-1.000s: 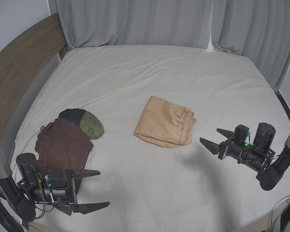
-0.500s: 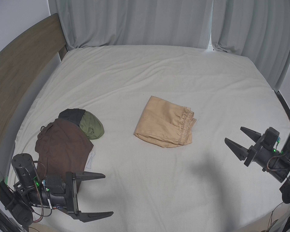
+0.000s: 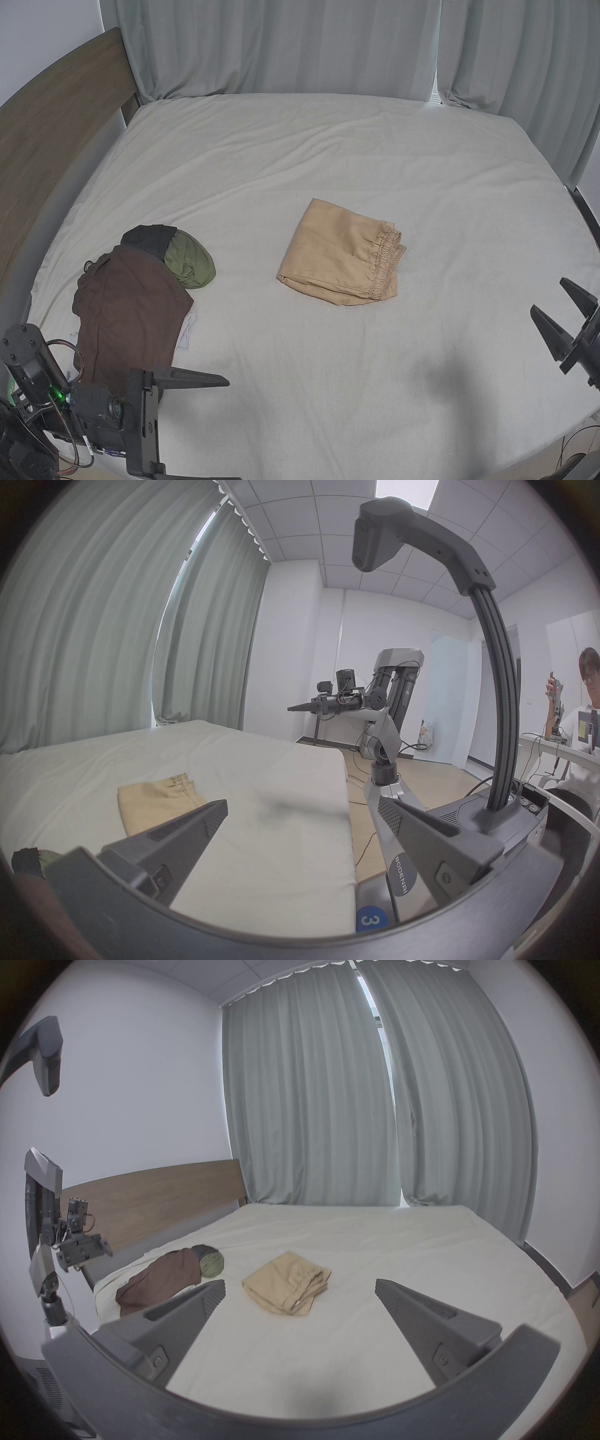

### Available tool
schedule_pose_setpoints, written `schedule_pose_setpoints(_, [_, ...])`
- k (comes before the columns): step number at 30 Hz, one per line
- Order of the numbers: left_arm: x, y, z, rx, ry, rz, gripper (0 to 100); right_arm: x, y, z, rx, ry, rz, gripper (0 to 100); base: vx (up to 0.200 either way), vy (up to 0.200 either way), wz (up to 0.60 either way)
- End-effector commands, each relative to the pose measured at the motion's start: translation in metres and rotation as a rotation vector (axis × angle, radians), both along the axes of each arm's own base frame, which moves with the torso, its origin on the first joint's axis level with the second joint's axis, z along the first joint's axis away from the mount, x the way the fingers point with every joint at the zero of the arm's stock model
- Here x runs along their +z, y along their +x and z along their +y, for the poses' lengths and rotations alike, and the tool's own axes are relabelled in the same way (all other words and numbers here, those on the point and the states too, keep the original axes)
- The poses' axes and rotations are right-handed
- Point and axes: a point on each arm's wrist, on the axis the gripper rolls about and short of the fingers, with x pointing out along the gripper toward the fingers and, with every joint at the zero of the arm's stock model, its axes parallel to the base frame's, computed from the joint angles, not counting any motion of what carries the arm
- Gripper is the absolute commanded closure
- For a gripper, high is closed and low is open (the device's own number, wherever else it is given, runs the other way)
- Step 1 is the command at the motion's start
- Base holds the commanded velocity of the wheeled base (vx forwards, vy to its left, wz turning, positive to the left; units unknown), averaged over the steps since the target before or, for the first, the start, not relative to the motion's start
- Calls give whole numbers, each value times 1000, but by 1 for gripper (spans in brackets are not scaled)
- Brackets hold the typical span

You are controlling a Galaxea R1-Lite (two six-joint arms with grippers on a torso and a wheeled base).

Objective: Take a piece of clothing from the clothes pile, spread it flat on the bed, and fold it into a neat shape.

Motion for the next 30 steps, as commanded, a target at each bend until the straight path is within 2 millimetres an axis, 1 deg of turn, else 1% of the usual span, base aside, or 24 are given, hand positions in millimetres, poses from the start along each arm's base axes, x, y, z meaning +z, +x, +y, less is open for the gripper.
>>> schedule_pose_setpoints(1, [12, -18, 8, -5, -30, -59, 0, 5, -45, -5, -10, -9, -97, 0, 0, 0, 0])
schedule_pose_setpoints(6, [22, -32, 16, 41, -49, -101, 0, 7, -65, -7, -7, -10, -81, 0, 0, 0, 0])
schedule_pose_setpoints(10, [24, -40, 20, 79, -47, -106, 0, 3, -80, -8, -18, -25, -84, 0, 0, 0, 0])
schedule_pose_setpoints(13, [29, -45, 23, 90, -66, -134, 0, -1, -93, -9, -23, -36, -108, 0, 0, 0, 0])
schedule_pose_setpoints(16, [37, -58, 28, 80, -119, -159, 0, -6, -104, -10, -19, -34, -128, 0, 0, 0, 0])
schedule_pose_setpoints(17, [38, -59, 29, 80, -123, -162, 0, -6, -105, -10, -19, -34, -127, 0, 0, 0, 0])
schedule_pose_setpoints(19, [43, -69, 35, 94, -160, -164, 0, -7, -116, -11, -20, -31, -142, 0, 0, 0, 0])
schedule_pose_setpoints(22, [45, -74, 38, 99, -178, -173, 0, -8, -121, -11, -20, -33, -131, 0, 0, 0, 0])
schedule_pose_setpoints(25, [50, -84, 44, 110, -209, -203, 0, -12, -131, -12, -20, -34, -130, 0, 0, 0, 0])
schedule_pose_setpoints(30, [49, -96, 51, 131, -220, -232, 0, -20, -137, -12, -22, -34, -133, 0, 0, 0, 0])
